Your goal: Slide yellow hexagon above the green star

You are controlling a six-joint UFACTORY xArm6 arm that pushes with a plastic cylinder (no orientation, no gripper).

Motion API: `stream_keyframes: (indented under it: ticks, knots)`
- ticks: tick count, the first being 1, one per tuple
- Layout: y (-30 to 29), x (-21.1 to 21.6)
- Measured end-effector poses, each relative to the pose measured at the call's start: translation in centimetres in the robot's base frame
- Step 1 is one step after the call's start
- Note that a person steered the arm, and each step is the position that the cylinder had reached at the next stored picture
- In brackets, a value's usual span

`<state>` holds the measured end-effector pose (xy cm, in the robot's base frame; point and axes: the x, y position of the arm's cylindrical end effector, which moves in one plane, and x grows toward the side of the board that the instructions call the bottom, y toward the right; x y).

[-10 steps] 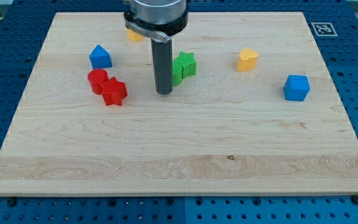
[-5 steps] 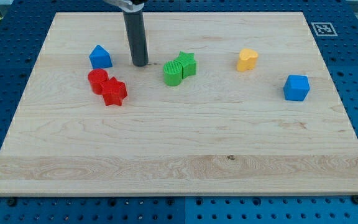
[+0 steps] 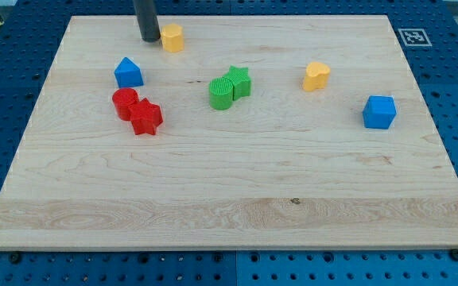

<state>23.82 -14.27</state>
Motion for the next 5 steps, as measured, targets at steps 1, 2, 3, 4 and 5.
stream_keyframes:
  ticks: [1,2,3,4,5]
  knots:
    - [1.6,-0.7]
    - [1.7,0.3]
    - [1.7,0.7]
    - [1.8,0.9]
    - [3.1,1.8]
